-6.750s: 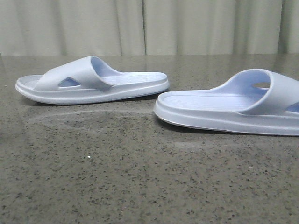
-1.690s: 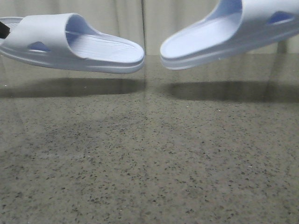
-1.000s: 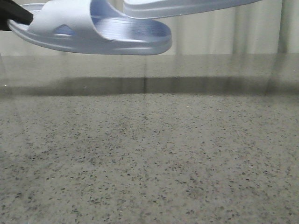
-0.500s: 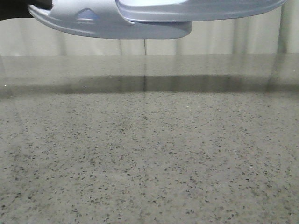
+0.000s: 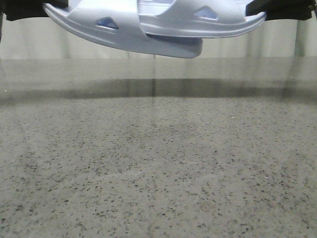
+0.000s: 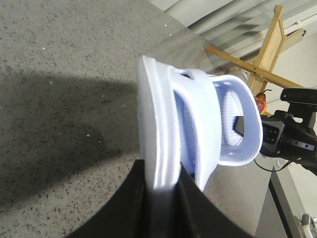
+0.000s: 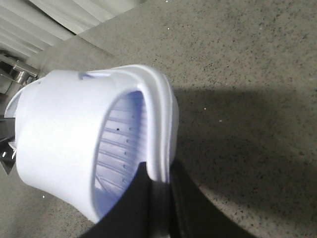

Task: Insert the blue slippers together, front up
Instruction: 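Bring the right gripper's slipper over the left gripper's slipper, stacking them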

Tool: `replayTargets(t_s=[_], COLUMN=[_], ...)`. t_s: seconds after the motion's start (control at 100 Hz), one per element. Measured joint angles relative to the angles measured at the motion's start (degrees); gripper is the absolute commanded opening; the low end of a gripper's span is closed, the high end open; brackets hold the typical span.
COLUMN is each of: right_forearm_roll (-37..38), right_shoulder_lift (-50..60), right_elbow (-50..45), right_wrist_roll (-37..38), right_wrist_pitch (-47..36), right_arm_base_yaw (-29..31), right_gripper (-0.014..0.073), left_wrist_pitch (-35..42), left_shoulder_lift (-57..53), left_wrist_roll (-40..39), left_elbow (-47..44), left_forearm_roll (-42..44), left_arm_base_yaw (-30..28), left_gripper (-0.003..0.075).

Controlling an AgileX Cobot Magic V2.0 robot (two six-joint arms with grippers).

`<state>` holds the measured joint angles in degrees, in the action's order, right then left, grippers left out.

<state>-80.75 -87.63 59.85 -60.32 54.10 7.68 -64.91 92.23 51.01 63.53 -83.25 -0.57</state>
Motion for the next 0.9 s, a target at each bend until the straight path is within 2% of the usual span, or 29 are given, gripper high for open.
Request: replayTargets(t_s=[0.47, 0.57, 0.73, 0.9], right_forearm_roll=[0.07, 0.73, 2.64, 2.87], right_shoulder_lift=[-3.39, -3.39, -3.39, -3.39], right_elbow=[7.75, 8.14, 8.14, 8.14], right_wrist_roll=[-0.82, -0.82, -0.82, -0.63], right_wrist_pitch=[0.43, 0.81, 2.6, 10.45], right_arm_base_yaw=[-3.12, -3.12, -2.36, 0.83], right_gripper=[-0.0104, -0.0048, 0.0094, 0.01], left_wrist_pitch=[3.26, 3.26, 3.15, 0.36], left_shoulder_lift=[0.0, 0.0, 0.0, 0.0], left_wrist_roll=[0.0, 0.04, 0.04, 0.13], left_elbow=[0.0, 0.0, 0.0, 0.0], left_forearm_roll=[-0.23, -0.31, -0.31, -1.38], left_arm_base_yaw=[0.09, 0.09, -0.01, -0.91], left_gripper=[0.0015, 0.0015, 0.0015, 0.0015])
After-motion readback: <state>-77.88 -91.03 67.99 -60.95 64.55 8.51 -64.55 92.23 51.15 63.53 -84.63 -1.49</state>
